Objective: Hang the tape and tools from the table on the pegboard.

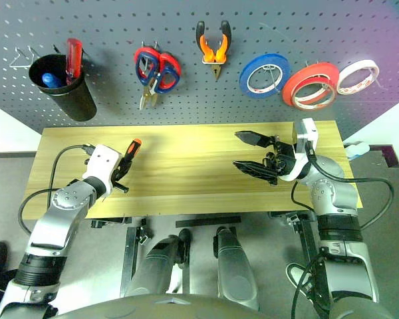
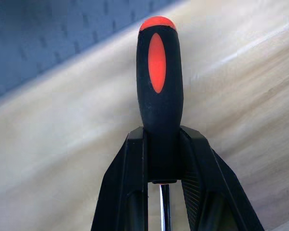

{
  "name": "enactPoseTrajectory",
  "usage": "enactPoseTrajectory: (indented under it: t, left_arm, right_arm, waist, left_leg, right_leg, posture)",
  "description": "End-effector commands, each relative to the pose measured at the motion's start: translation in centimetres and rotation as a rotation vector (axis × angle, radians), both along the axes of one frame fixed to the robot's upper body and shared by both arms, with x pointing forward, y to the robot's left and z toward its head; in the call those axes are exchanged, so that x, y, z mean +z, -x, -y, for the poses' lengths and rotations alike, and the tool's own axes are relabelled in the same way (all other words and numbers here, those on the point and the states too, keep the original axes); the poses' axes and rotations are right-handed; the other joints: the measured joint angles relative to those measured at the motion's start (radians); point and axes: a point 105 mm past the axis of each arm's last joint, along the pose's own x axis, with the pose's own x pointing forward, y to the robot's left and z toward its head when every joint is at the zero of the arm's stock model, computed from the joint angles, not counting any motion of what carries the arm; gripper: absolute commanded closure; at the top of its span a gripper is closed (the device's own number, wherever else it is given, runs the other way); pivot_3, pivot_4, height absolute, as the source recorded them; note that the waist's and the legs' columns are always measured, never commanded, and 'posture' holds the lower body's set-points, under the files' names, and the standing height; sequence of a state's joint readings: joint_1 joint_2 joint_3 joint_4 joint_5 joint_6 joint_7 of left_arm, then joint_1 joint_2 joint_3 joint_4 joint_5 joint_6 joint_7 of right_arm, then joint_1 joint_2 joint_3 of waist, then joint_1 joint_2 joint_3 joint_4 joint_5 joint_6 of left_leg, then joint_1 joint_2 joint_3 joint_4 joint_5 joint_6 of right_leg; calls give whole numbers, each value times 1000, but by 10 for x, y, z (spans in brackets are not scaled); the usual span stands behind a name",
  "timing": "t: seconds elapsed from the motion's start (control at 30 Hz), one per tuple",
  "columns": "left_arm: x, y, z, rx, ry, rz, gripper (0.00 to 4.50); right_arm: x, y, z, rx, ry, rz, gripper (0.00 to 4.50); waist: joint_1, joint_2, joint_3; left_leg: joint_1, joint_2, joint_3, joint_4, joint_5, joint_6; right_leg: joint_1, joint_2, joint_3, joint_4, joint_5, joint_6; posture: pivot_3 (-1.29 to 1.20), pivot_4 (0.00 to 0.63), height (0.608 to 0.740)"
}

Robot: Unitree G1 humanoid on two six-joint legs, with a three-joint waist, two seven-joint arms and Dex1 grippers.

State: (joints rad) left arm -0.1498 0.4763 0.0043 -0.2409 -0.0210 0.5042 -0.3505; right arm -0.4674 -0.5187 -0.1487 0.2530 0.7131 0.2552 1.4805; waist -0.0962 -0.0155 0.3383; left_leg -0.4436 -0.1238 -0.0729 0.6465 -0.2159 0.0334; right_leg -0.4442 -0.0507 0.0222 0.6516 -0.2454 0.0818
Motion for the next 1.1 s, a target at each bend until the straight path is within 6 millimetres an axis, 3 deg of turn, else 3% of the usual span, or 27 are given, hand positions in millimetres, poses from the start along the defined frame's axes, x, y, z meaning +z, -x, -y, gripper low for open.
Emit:
enactPoseTrajectory:
  t: [0.03,0.37,0.67,0.87,1.1]
  left_arm:
    - [33,3,5,-47,-53,172,3936]
    - [81,10,17,-140,-116,434,3936]
    - [153,-2,25,-145,-115,655,3936]
    - [208,0,31,-166,-143,807,3936]
    - [236,1,18,-133,-194,885,3936]
  right_arm:
    - [10,2,3,30,-49,45,0]
    - [5,-9,3,12,-31,84,0]
    - [-11,-23,-5,-32,17,88,0]
    - [-10,-28,-3,-36,19,94,0]
    - [-7,-31,0,-41,20,101,0]
  waist:
    - [0,0,-13]
    - [-1,5,-73]
    - [-1,7,-127]
    - [-8,9,-157]
    - [-32,15,-176]
  left_leg:
    - [0,0,0,0,0,0]
    - [1,0,0,1,0,0]
    - [2,0,0,3,1,-1]
    - [4,0,0,3,2,-3]
    - [18,0,0,1,1,-2]
  right_leg:
    - [0,0,0,0,0,0]
    - [1,1,0,0,1,0]
    - [3,2,0,0,3,1]
    - [5,2,0,2,3,0]
    - [17,3,0,1,4,0]
  posture:
    - [-225,200,740]
    - [-222,149,740]
    - [-202,91,740]
    - [-201,73,740]
    - [-200,68,740]
